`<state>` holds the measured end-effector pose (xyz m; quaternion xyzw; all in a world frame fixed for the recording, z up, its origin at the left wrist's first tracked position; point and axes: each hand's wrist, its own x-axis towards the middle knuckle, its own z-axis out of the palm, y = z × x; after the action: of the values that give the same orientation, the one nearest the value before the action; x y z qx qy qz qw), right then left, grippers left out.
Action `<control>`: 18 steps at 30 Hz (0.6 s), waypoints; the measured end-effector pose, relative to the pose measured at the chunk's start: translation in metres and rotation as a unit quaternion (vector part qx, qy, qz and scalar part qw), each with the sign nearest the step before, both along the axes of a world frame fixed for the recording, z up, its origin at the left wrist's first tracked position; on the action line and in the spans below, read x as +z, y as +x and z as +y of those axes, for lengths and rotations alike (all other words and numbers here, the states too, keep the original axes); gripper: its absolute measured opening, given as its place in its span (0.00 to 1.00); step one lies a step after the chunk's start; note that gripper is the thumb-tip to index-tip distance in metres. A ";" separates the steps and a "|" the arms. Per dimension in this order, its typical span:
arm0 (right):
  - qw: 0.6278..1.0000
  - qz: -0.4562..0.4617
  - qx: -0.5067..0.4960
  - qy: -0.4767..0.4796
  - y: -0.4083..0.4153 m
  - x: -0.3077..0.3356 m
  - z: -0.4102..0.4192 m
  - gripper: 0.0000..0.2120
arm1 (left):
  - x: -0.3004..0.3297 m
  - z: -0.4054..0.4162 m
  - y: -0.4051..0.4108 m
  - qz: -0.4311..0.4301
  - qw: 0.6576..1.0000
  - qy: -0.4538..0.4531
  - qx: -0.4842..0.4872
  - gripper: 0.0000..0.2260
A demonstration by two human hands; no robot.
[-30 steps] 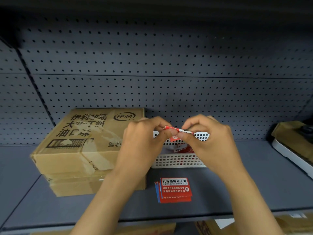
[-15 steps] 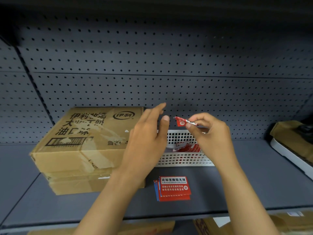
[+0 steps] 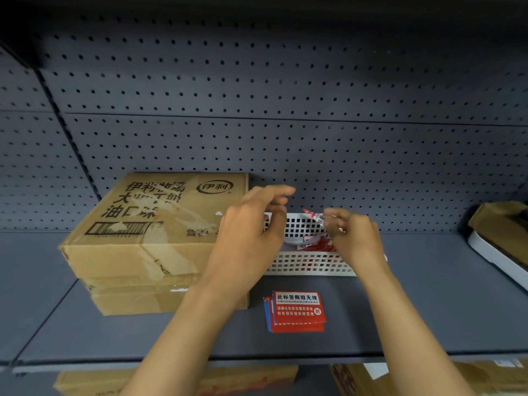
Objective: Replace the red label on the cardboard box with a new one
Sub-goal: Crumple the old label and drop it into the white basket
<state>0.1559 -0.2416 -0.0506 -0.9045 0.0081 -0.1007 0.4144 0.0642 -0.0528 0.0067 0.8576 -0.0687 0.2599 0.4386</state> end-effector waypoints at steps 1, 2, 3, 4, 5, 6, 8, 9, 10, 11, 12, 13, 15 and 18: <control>1.000 0.001 0.001 0.012 0.000 0.000 0.000 0.11 | -0.001 0.000 0.000 0.002 1.000 0.002 -0.001 0.15; 1.000 -0.004 0.004 0.020 -0.001 -0.001 0.000 0.08 | -0.001 0.000 -0.001 0.002 1.000 0.006 -0.001 0.14; 1.000 -0.015 0.006 0.024 -0.002 -0.001 0.001 0.06 | -0.001 0.000 -0.001 0.002 1.000 0.008 -0.001 0.14; 0.999 -0.033 0.005 0.018 -0.003 -0.003 0.002 0.05 | 0.000 0.000 -0.002 0.000 1.000 0.010 -0.001 0.13; 0.998 -0.056 0.000 0.003 -0.002 -0.005 0.002 0.04 | 0.000 0.001 -0.002 -0.002 1.000 0.010 -0.001 0.13; 0.997 -0.073 -0.007 -0.012 -0.001 -0.006 0.003 0.04 | 0.000 0.001 -0.003 -0.003 1.000 0.011 0.000 0.13; 0.996 -0.085 -0.015 -0.021 0.000 -0.006 0.003 0.06 | 0.001 0.001 -0.003 -0.001 1.000 0.013 -0.002 0.13; 0.996 -0.084 -0.016 -0.028 0.001 -0.005 0.003 0.07 | 0.000 0.001 -0.003 0.001 1.000 0.014 -0.003 0.14; 0.995 -0.085 -0.017 -0.041 0.001 -0.005 0.003 0.08 | 0.000 0.001 -0.003 0.003 1.000 0.015 -0.003 0.15; 0.995 -0.086 -0.018 -0.055 0.001 -0.005 0.003 0.10 | 0.001 0.002 -0.003 0.004 1.000 0.017 -0.002 0.16; 0.994 -0.087 -0.019 -0.067 0.001 -0.006 0.002 0.11 | 0.000 0.002 -0.003 0.003 1.000 0.019 0.000 0.17; 0.993 -0.085 -0.021 -0.075 0.002 -0.007 0.001 0.12 | 0.000 0.002 -0.003 0.002 1.000 0.023 0.002 0.18; 0.994 -0.066 -0.020 -0.080 0.003 -0.008 -0.001 0.13 | 0.000 0.001 -0.003 0.003 0.999 0.034 0.009 0.20; 0.997 -0.035 -0.009 -0.067 0.003 -0.006 -0.001 0.15 | -0.002 0.000 -0.004 0.006 0.999 0.041 0.015 0.21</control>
<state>0.1589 -0.2427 -0.0570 -0.9260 -0.0047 -0.1363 0.3520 0.0603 -0.0524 0.0052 0.8773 -0.0636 0.2585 0.3993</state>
